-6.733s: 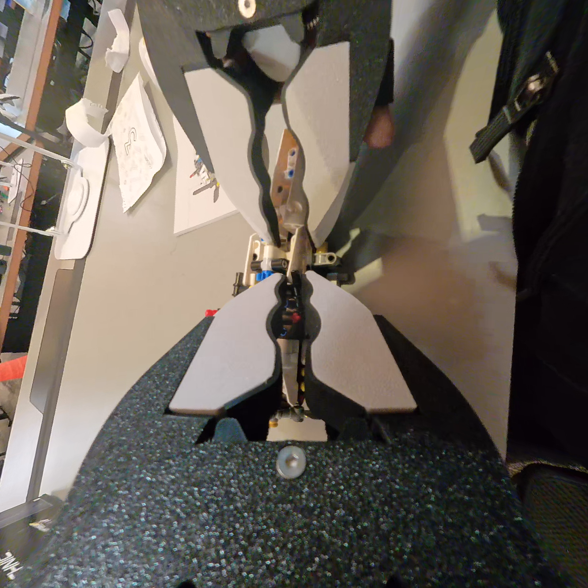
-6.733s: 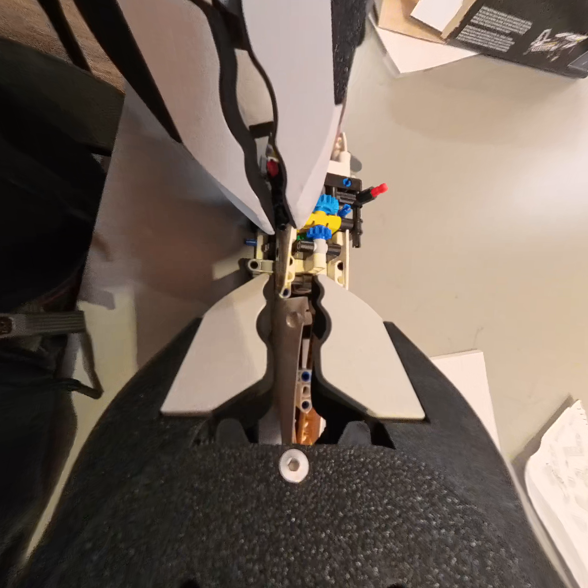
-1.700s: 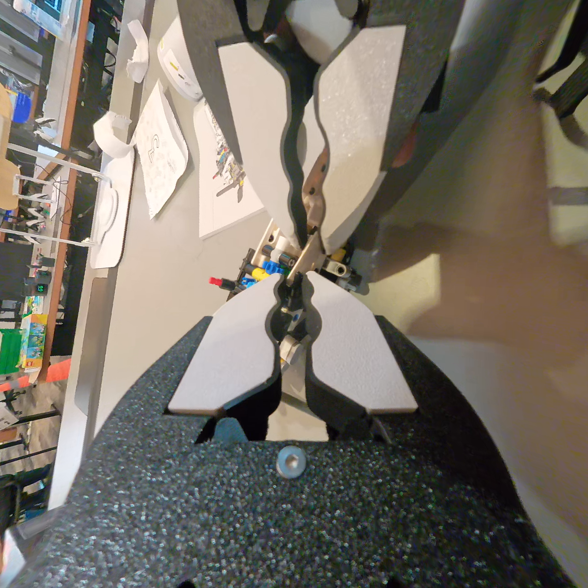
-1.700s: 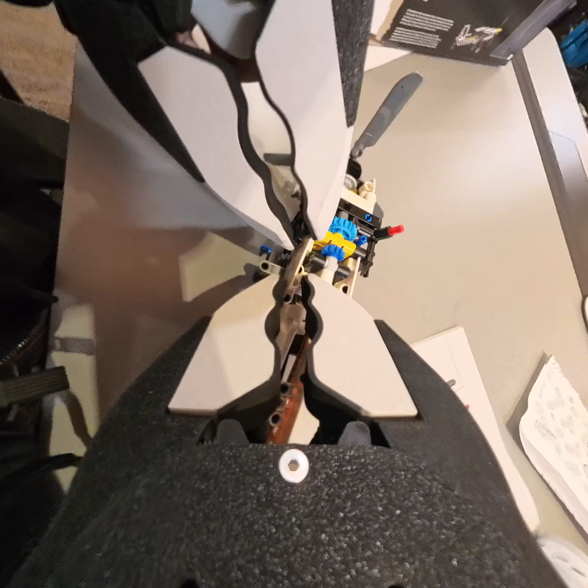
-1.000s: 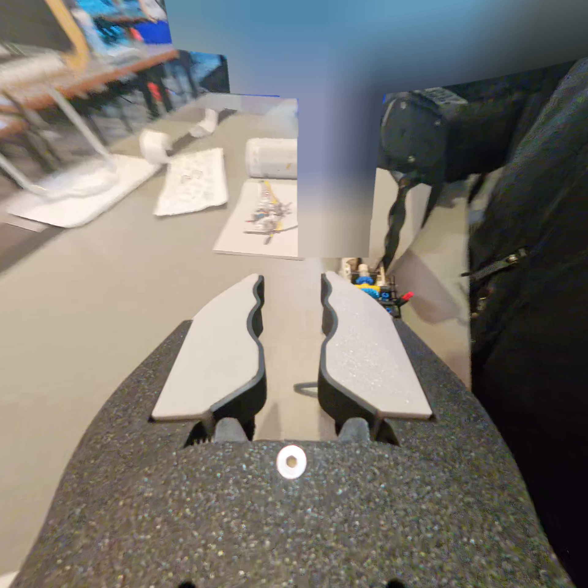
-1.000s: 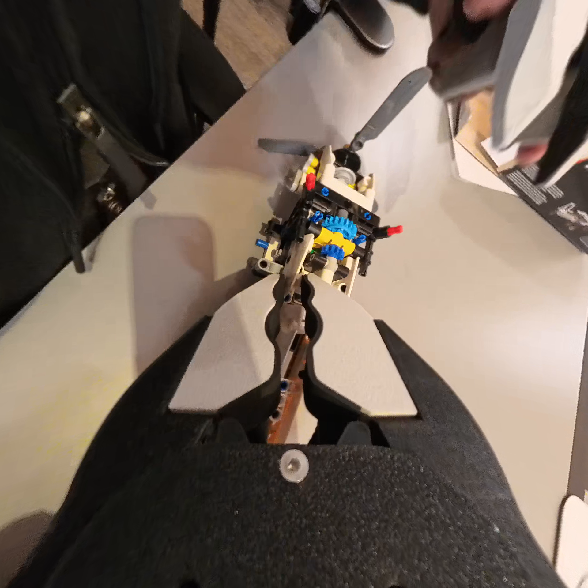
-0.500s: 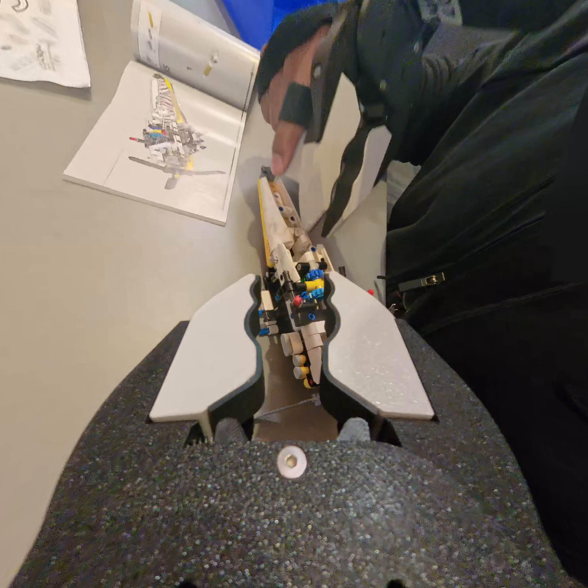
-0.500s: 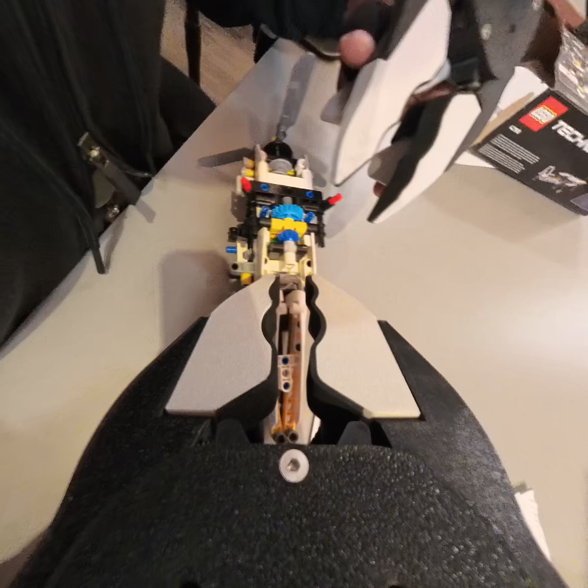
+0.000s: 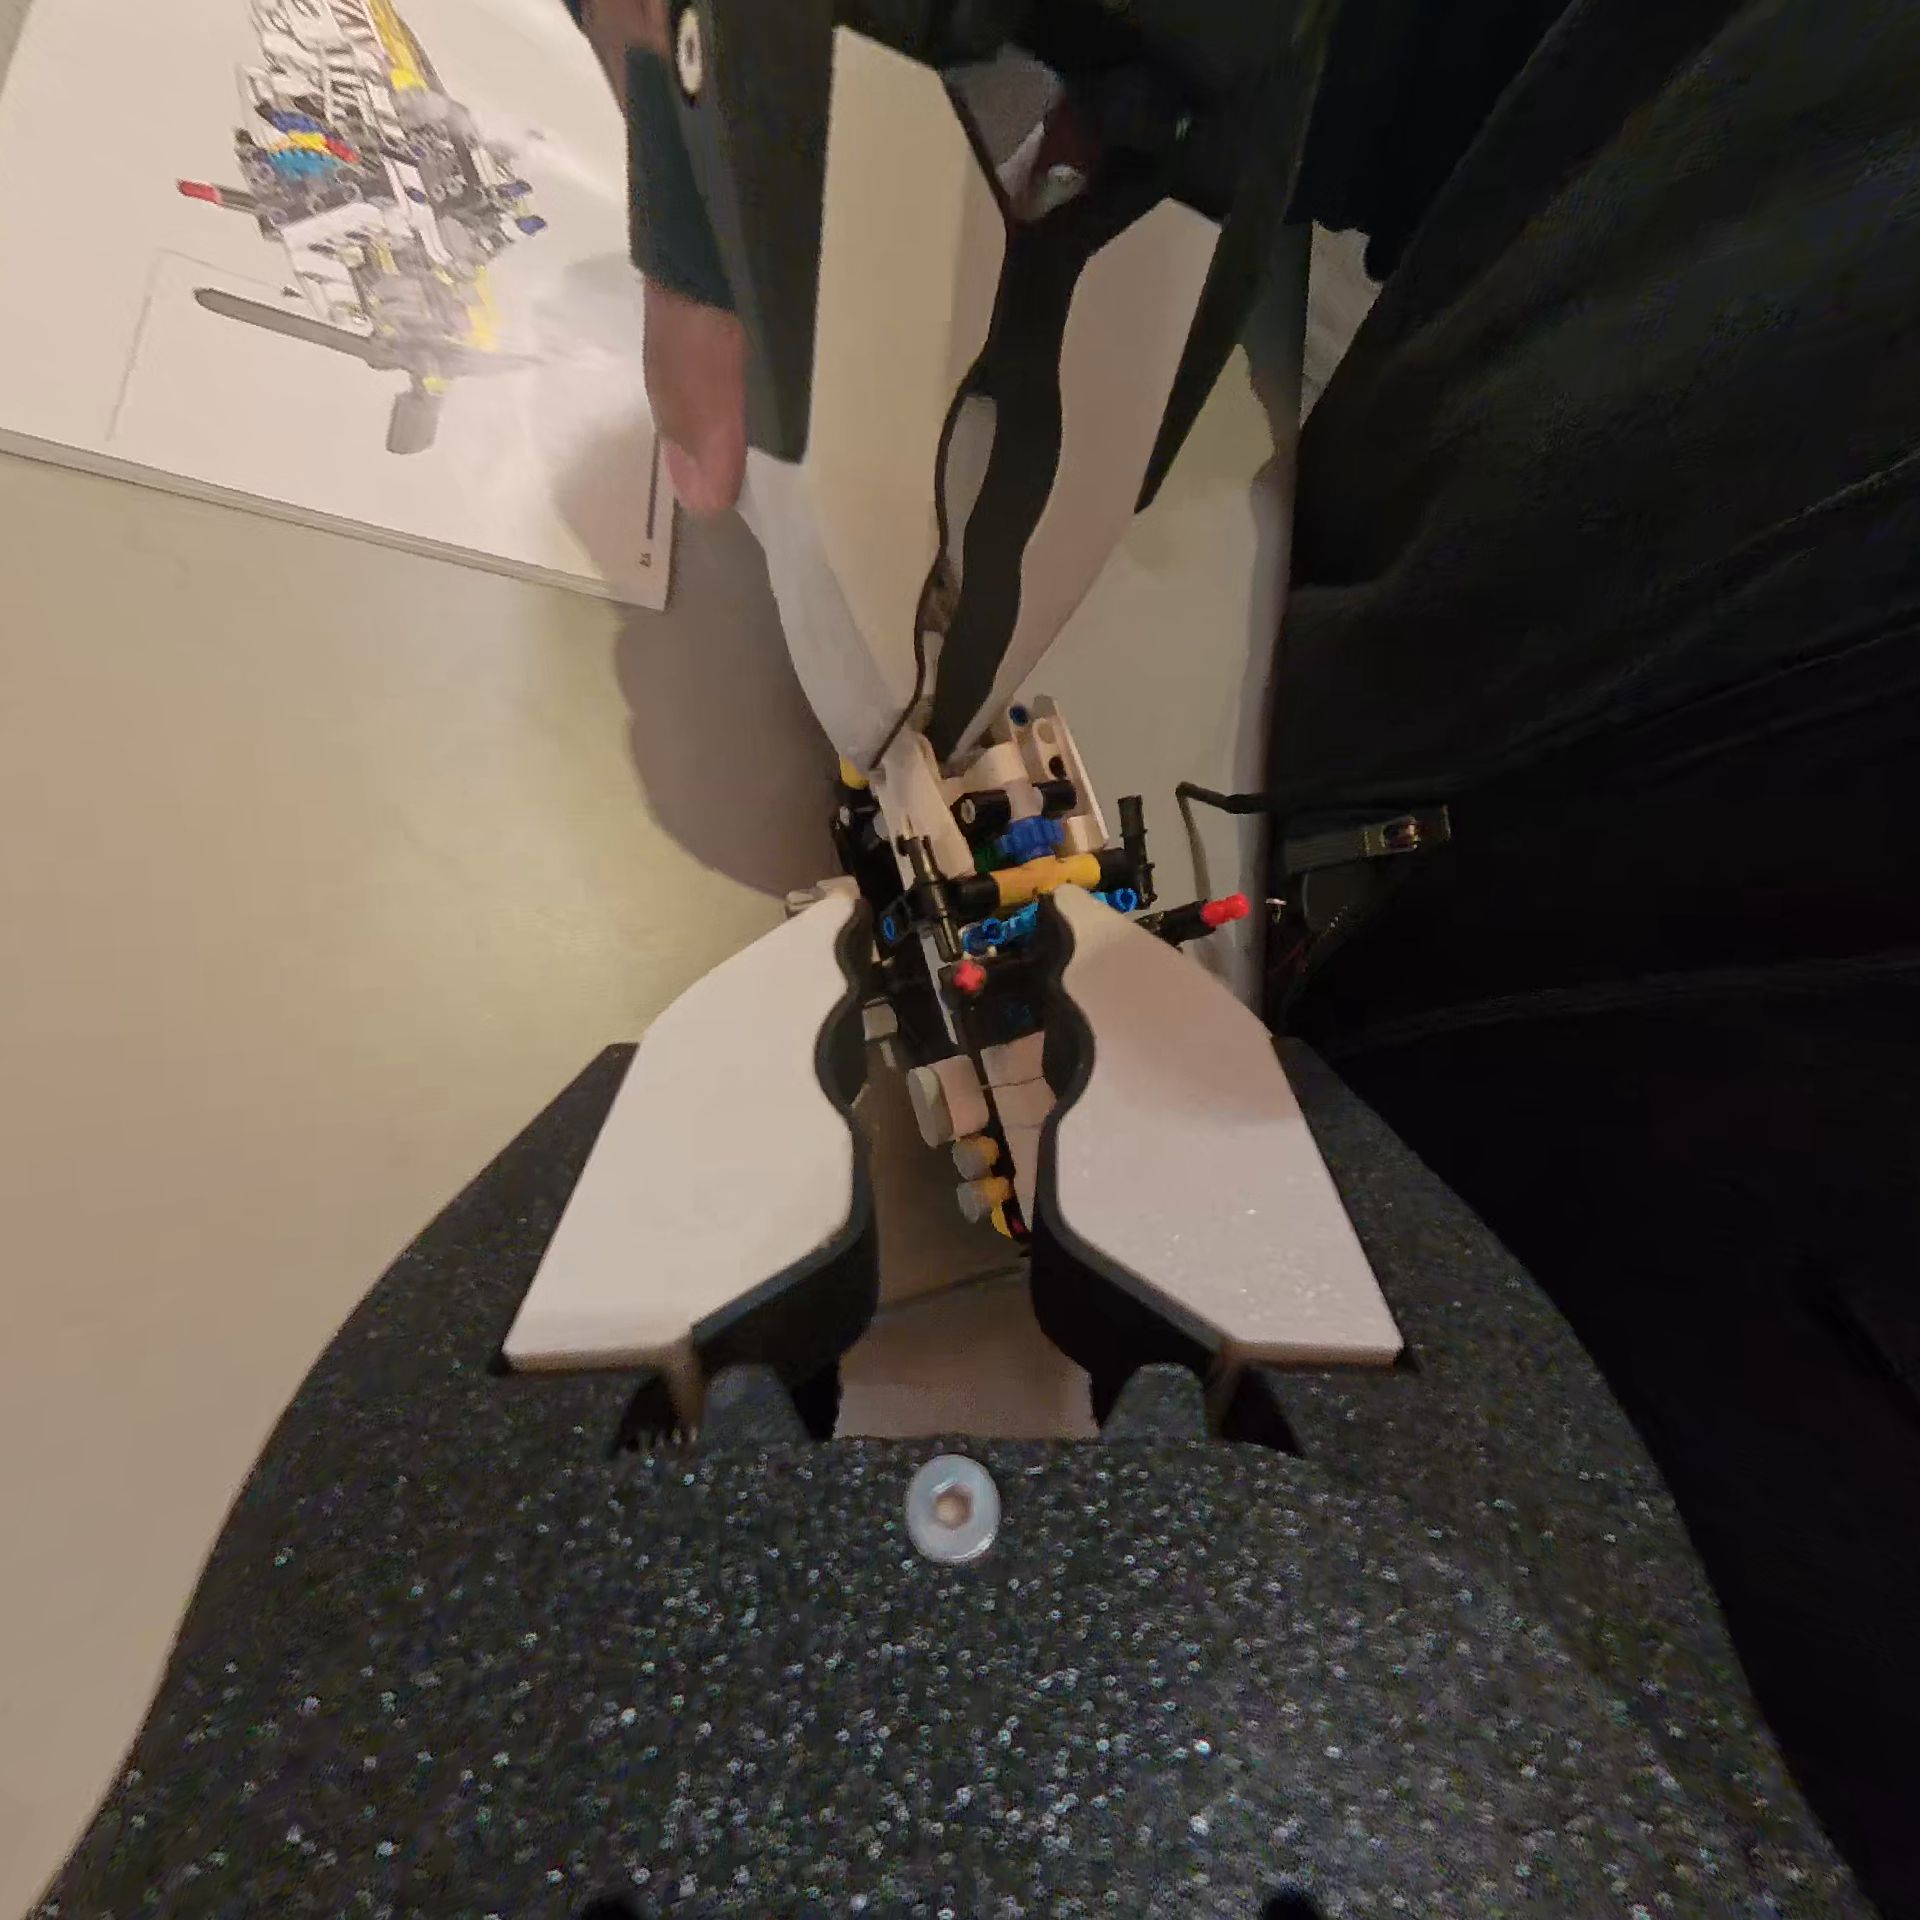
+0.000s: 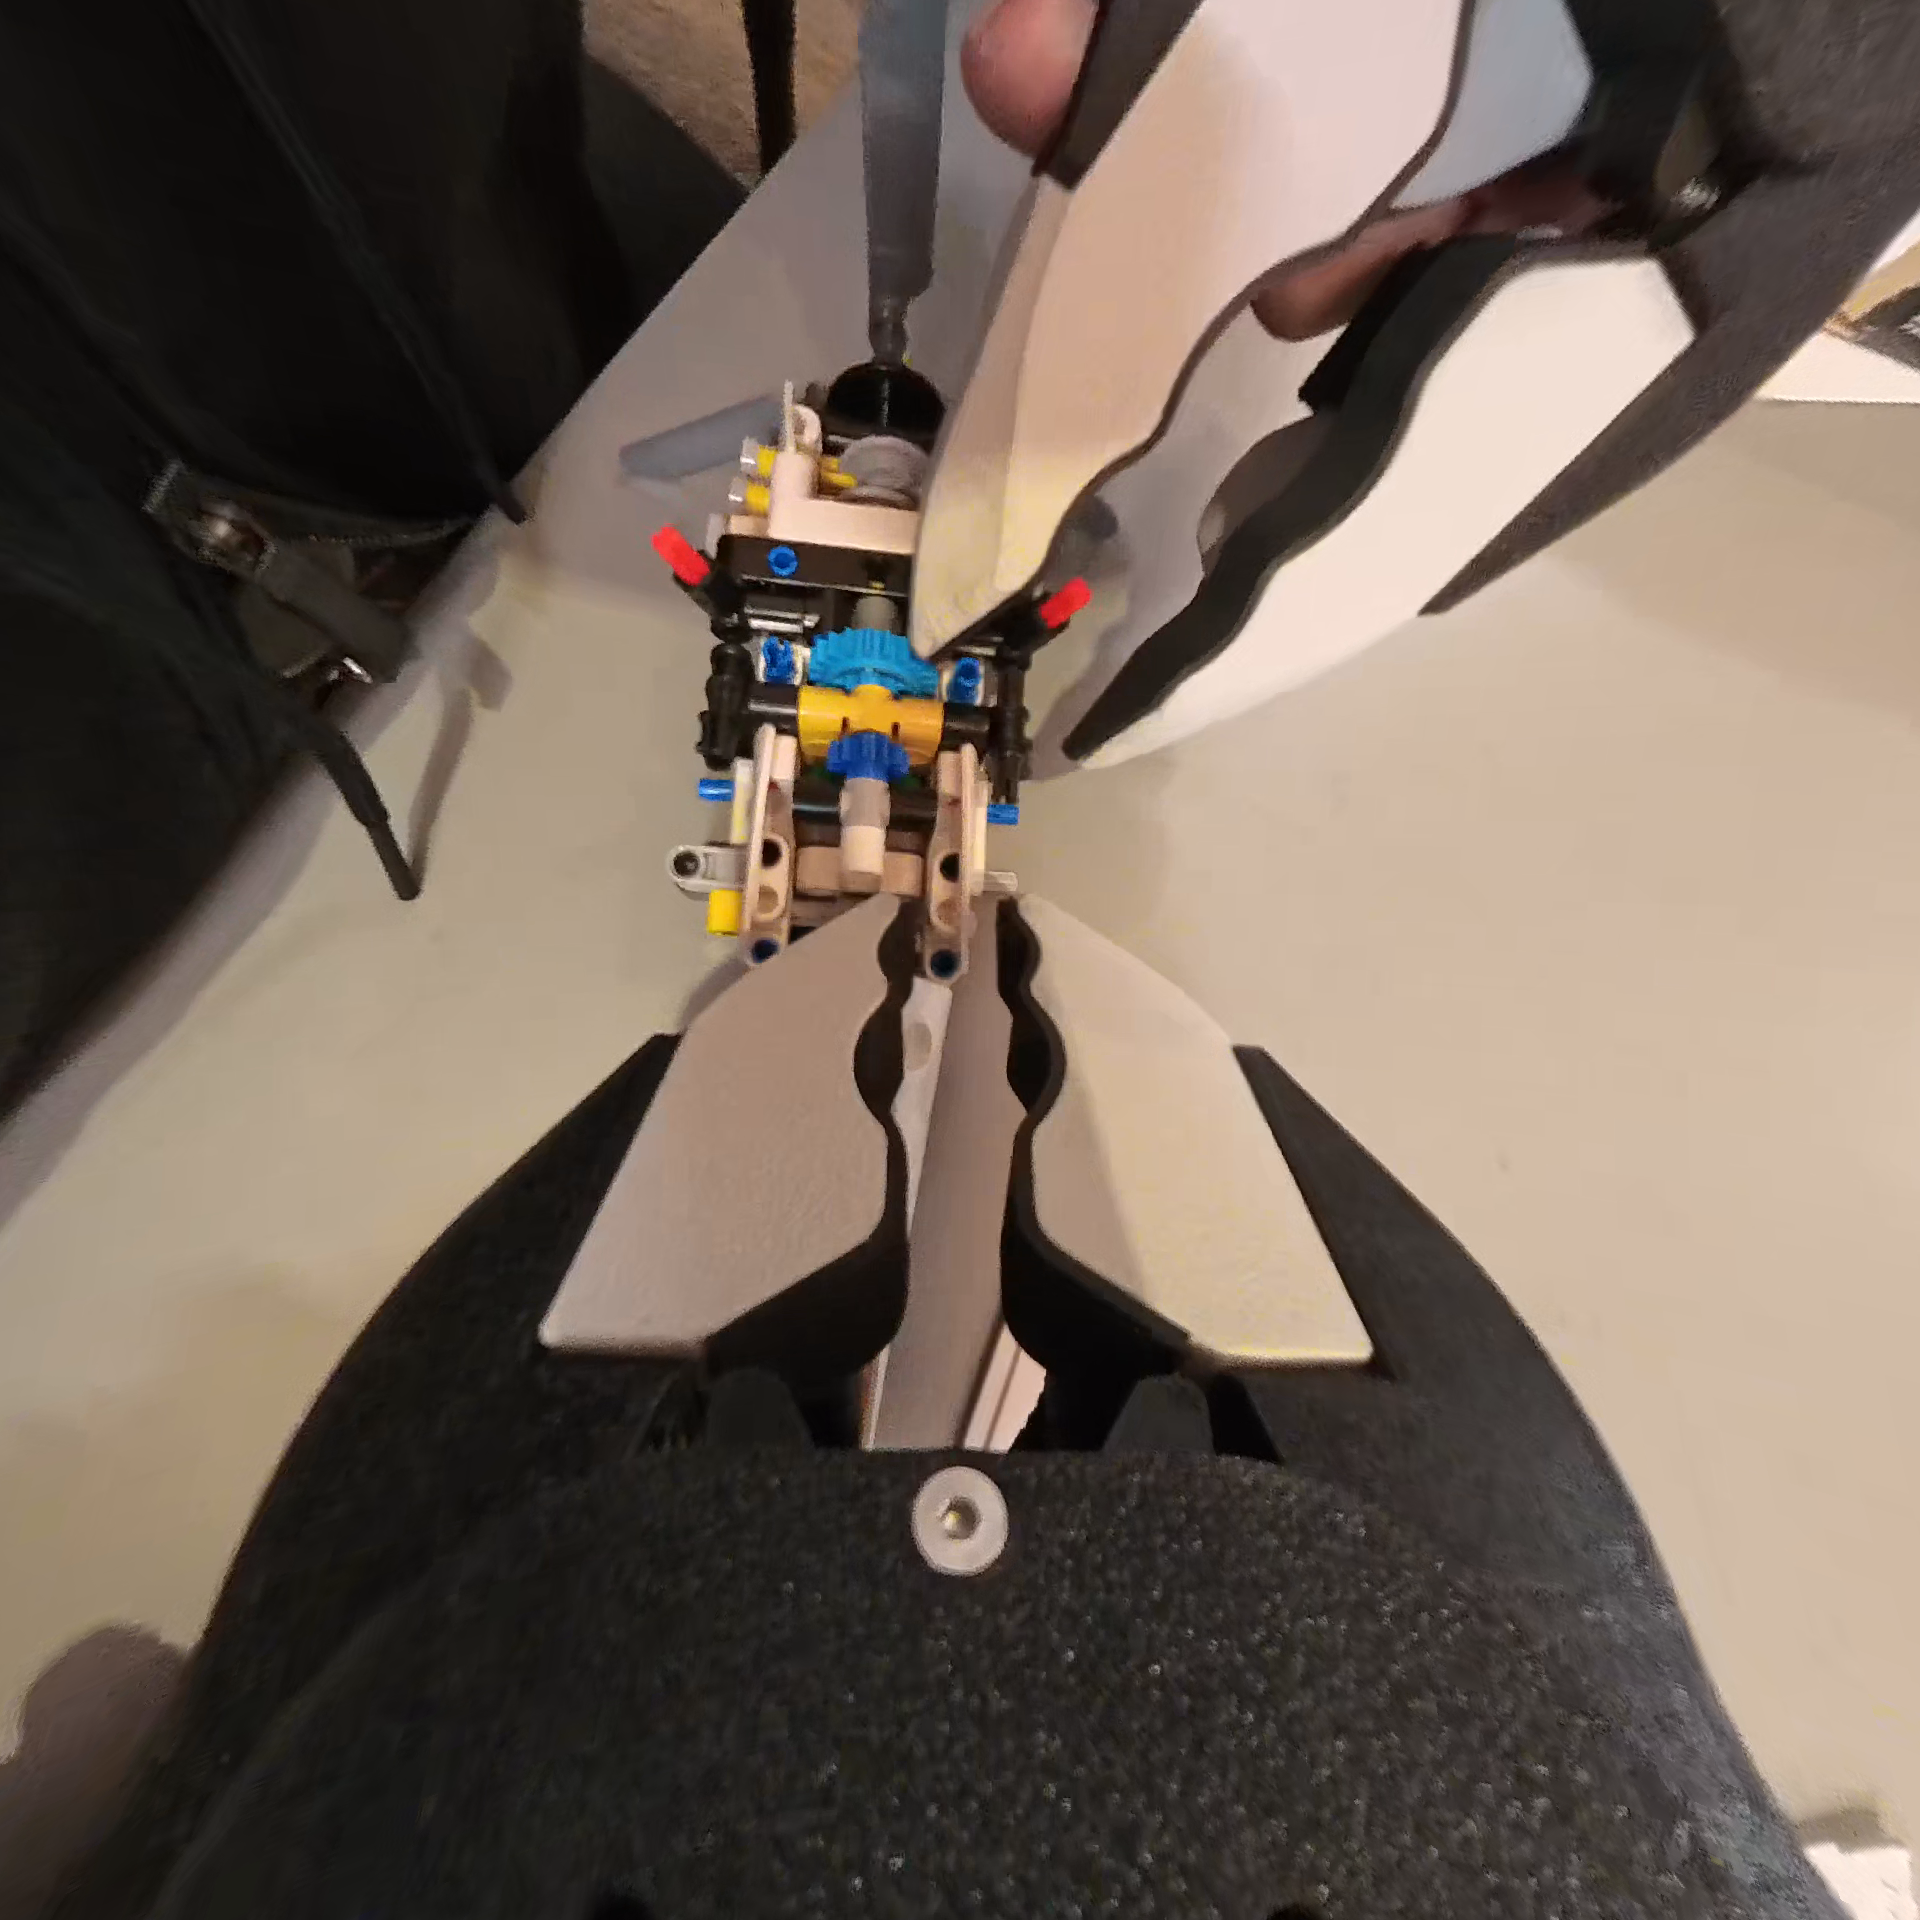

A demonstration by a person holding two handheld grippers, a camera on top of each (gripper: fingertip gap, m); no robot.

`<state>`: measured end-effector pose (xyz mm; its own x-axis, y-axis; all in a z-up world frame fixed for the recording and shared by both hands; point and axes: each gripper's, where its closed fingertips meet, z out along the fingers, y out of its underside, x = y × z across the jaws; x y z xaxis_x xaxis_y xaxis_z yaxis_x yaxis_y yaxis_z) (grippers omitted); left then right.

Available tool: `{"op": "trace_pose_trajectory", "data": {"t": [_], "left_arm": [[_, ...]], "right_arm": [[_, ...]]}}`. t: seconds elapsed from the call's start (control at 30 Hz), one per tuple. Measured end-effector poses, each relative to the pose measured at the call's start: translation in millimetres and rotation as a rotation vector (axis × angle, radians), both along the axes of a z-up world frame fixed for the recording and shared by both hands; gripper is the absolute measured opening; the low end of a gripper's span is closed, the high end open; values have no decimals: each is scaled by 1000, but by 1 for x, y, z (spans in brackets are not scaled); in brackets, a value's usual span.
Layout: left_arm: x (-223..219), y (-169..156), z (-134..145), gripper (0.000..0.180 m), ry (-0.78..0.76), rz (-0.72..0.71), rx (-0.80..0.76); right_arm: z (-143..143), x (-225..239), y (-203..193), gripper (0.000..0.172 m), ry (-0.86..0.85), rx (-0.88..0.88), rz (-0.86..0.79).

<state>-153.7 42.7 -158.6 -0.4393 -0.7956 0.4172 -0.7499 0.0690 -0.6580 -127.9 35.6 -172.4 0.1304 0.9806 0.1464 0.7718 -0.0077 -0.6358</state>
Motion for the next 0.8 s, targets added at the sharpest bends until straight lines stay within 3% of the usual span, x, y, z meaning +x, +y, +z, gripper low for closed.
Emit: {"op": "trace_pose_trajectory", "data": {"t": [0.43, 0.8], "left_arm": [[-11, -36, -7, 22, 33, -140, -139], [-10, -43, -7, 13, -26, -146, -88]], "right_arm": [[-4, -19, -29, 7, 39, -109, 70], [0, -24, -38, 7, 110, 74, -65]]}}
